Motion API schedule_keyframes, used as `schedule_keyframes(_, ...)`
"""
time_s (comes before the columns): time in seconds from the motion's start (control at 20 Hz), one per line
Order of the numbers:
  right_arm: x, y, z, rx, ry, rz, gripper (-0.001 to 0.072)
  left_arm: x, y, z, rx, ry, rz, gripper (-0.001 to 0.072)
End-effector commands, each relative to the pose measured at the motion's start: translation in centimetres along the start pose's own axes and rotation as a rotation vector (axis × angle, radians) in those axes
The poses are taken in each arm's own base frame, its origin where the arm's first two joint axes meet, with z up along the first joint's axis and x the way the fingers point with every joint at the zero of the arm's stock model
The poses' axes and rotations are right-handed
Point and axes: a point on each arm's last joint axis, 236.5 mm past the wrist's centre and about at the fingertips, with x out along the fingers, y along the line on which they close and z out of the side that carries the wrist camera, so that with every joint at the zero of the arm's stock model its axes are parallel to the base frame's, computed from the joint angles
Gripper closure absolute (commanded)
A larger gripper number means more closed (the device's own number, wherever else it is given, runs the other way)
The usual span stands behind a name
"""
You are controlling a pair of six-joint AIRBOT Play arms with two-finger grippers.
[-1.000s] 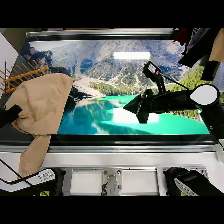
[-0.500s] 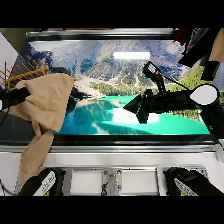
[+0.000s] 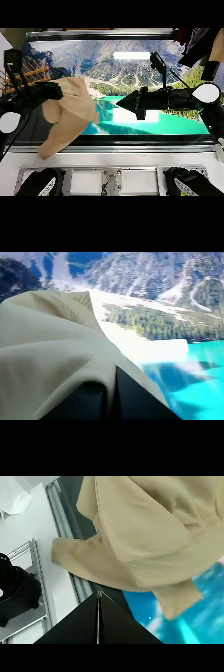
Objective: Fold the clothes and pants, and hang the long-sleeved shirts on hangers.
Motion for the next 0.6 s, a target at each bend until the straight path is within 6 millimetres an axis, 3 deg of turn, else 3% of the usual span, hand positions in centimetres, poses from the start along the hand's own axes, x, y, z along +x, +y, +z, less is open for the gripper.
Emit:
schedule_keyframes(0.0,-1.9,-3.2,1.6,0.023,-0.065,-0.140,0.0692,-0.9,-6.2,1.4,0.045,-0.045,-0.146,0.0690)
schedule_keyframes(0.15,-9.3,-10.3,4.7,0.090,-0.227,-0.524,0.0692,-2.8,-14.2,6.2,0.109,-0.144,-0.321,0.0690)
schedule_keyframes(0.25,-14.9,-12.1,6.4,0.093,-0.339,-0.706,0.0692,-4.9,-19.9,9.5,0.147,-0.215,-0.442,0.0690)
schedule_keyframes(0.35,-19.8,-12.5,7.0,0.080,-0.404,-0.843,0.0692,-7.3,-24.4,12.5,0.221,-0.296,-0.530,0.0690)
schedule_keyframes(0.45,-23.6,-12.5,6.8,0.091,-0.442,-0.948,0.0692,-8.2,-26.7,14.6,0.240,-0.336,-0.567,0.0690)
schedule_keyframes(0.55,-26.2,-12.4,6.5,0.103,-0.465,-1.016,0.0691,-6.2,-26.7,14.2,0.250,-0.276,-0.535,0.0690)
